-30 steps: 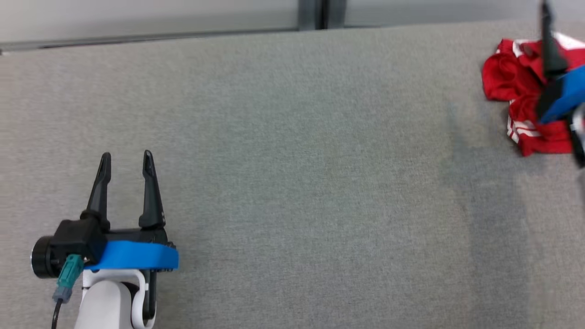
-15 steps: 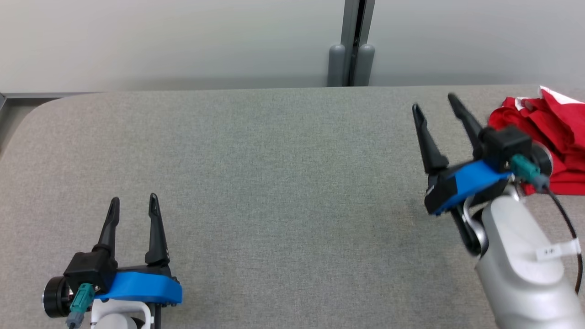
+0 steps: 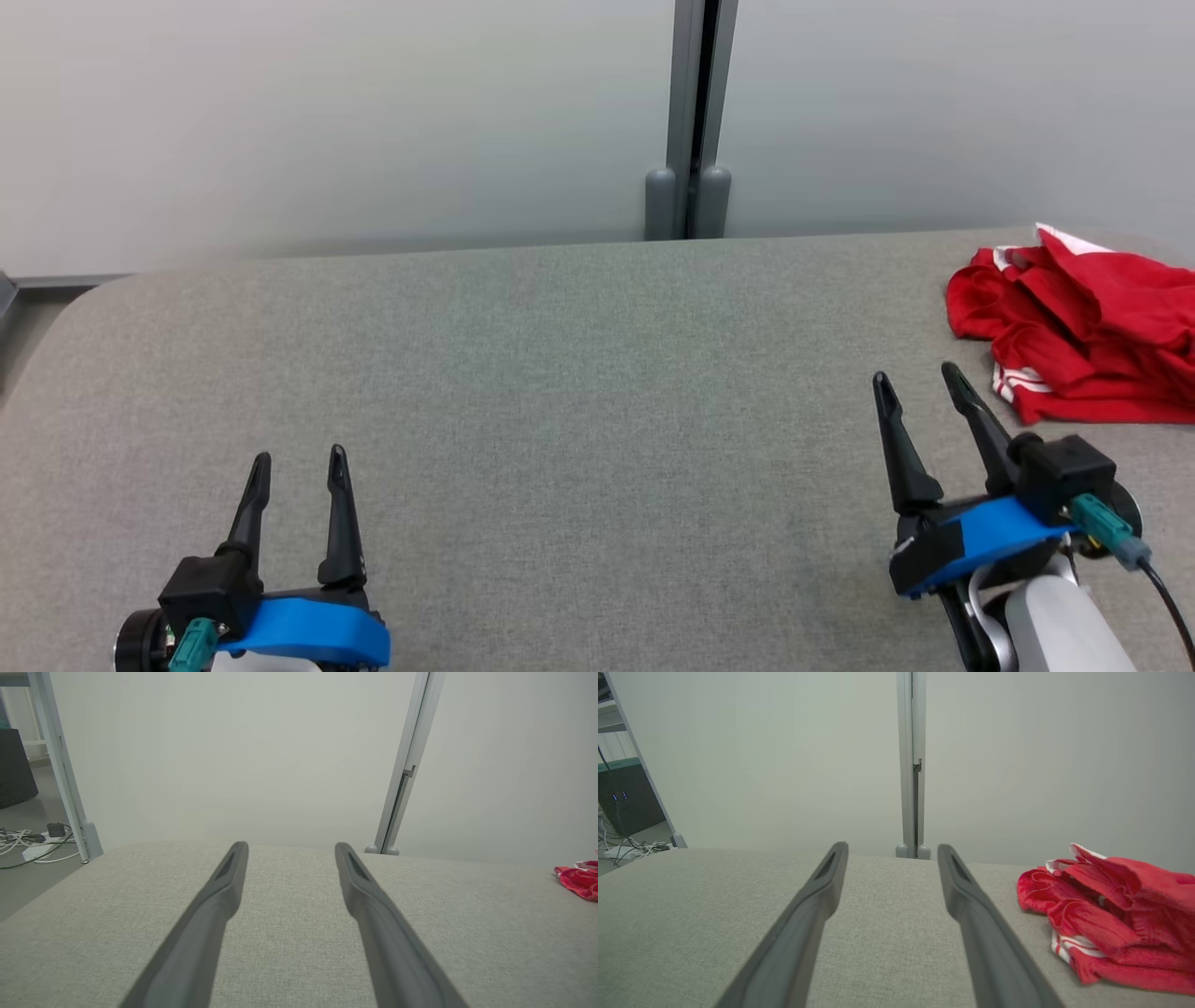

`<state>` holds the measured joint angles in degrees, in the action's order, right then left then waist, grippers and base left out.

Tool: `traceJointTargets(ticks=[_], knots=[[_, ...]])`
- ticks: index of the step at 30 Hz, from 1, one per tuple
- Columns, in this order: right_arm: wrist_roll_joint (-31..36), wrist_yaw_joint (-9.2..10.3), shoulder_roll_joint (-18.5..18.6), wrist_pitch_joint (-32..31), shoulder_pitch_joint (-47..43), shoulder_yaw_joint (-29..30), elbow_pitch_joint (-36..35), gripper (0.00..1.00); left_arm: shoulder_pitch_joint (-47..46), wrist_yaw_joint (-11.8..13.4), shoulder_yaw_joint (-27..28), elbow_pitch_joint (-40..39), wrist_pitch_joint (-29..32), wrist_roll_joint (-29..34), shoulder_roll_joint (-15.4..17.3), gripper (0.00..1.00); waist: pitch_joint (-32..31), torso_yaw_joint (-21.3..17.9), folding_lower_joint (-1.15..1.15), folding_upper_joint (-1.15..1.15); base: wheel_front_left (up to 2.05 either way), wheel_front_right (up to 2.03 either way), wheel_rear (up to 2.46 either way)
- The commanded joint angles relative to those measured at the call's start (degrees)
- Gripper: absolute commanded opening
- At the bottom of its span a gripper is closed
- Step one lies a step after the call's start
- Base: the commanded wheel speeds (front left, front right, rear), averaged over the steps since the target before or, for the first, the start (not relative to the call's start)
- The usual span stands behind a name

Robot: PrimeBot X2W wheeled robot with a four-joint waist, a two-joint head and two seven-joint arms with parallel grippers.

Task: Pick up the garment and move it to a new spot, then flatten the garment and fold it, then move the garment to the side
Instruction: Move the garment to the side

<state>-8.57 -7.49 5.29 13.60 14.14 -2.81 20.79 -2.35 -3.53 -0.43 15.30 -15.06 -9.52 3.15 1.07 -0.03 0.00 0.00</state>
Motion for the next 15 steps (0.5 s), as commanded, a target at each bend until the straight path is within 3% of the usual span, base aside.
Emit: traceJointTargets(ticks=[1,15], knots=[[0.53,-0.01,-0.38,-0.42,-1.63,0.61,-1.02,1.00,0.51,0.18,0.03,0.05,-0.15,-0.15,-0.07,1.00,-0.69,-0.37,0.00,0.00,0.00,0.00,0.00],[1.67,-0.01,-2.37,-4.83,-9.52,4.59,-11.60,1.00,0.06,1.39,-0.74,-0.48,-0.15,-1.17,-0.13,1.00,-0.65,0.61,0.00,0.00,0.00,0.00,0.00]])
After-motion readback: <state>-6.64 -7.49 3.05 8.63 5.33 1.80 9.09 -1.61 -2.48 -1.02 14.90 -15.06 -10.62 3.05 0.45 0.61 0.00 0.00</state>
